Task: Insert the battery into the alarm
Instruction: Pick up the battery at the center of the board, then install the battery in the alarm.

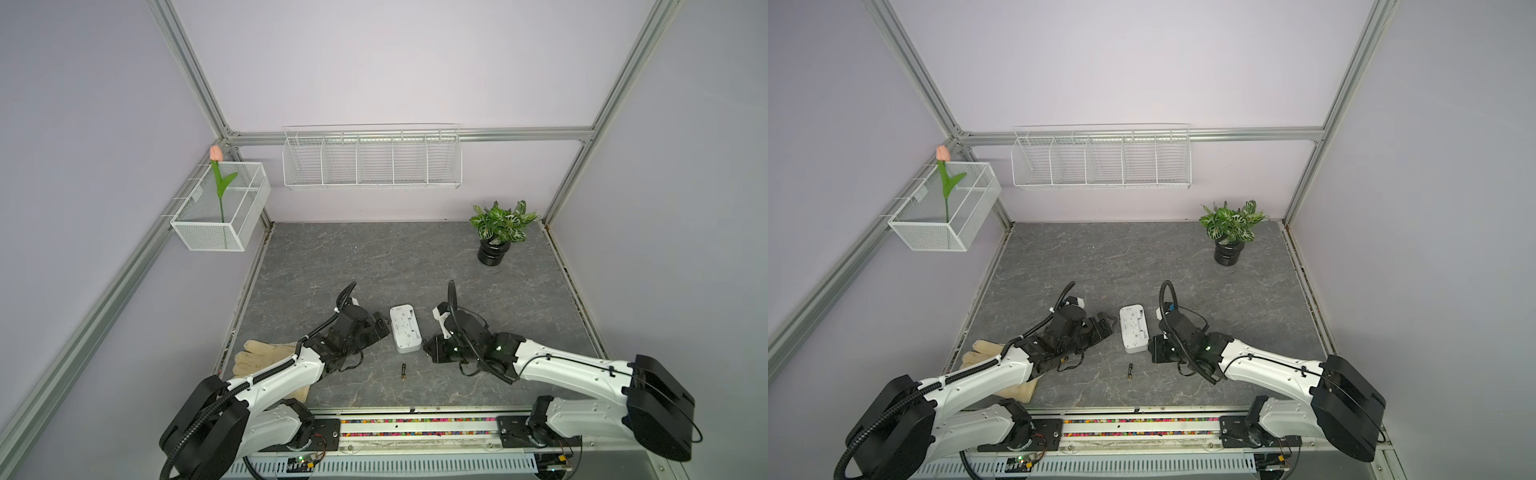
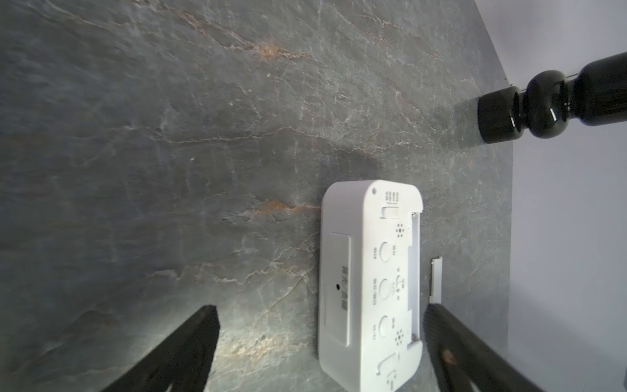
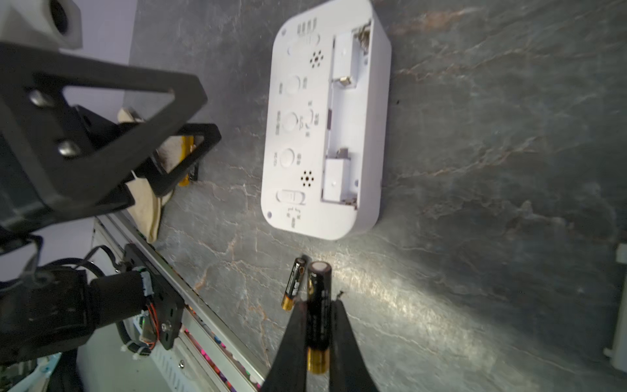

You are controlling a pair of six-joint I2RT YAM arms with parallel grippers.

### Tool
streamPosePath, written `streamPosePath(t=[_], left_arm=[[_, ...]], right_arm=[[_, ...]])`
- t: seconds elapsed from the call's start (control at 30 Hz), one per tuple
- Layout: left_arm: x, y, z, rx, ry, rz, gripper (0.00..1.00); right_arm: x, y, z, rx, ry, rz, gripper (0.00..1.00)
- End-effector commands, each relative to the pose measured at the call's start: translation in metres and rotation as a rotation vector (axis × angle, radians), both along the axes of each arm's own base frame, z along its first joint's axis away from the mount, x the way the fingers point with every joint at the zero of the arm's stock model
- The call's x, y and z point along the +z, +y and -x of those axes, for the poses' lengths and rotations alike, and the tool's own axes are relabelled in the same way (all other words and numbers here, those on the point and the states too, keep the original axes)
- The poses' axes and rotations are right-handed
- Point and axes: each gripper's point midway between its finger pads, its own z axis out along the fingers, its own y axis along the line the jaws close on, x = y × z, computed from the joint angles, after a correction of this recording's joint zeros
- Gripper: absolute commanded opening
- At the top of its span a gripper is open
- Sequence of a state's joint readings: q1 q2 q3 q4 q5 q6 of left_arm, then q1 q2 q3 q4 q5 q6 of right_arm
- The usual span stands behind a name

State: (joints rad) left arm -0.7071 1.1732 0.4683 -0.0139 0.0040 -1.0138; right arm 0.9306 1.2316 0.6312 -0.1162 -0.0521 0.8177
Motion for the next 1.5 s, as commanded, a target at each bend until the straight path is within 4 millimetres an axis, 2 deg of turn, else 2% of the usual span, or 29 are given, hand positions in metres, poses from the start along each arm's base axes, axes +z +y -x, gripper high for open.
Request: streamPosePath(t=[0.0, 0.33, 0.53, 0.67, 0.87, 0.97, 1.13, 1.33, 1.47], left_arm=[[0.021, -0.015, -0.011, -0.034, -0.049, 0.052, 0.94], [0.019, -0.027, -0.015, -0.095, -0.055, 0.037, 0.94], [0.034, -0.025, -0.028, -0.056, -0.112, 0.049, 0.94], [0.027, -0.019, -0.033, -0.030, -0.090, -0.017, 0.90], [0.018, -0.024, -0.035, -0.057, -0.051, -0.038, 0.85], [0.014, -0.027, -0.035, -0.086, -0.026, -0.066, 0.82], [0.004, -0.031, -0.032, -0.106, 0.002, -0.058, 0.81], [-0.004, -0.036, -0.031, -0.127, 0.025, -0.056, 0.80], [-0.008, -0.034, -0.030, -0.126, 0.034, -0.067, 0.80]], right_arm=[[0.021, 0.010, 0.002, 0.070, -0.022, -0.104, 0.11], [0.066, 0.013, -0.007, 0.170, -0.255, -0.179, 0.11], [0.073, 0.000, -0.012, 0.160, -0.312, -0.099, 0.12], [0.074, -0.002, -0.016, 0.147, -0.313, -0.066, 0.15], [0.059, -0.006, -0.033, 0.100, -0.177, 0.151, 0.15], [0.041, -0.005, -0.037, 0.072, -0.063, 0.230, 0.14], [0.026, 0.006, -0.050, 0.016, 0.000, 0.267, 0.14], [0.007, 0.025, -0.063, 0.027, 0.051, 0.307, 0.14], [-0.004, 0.025, -0.072, 0.021, 0.047, 0.363, 0.14]])
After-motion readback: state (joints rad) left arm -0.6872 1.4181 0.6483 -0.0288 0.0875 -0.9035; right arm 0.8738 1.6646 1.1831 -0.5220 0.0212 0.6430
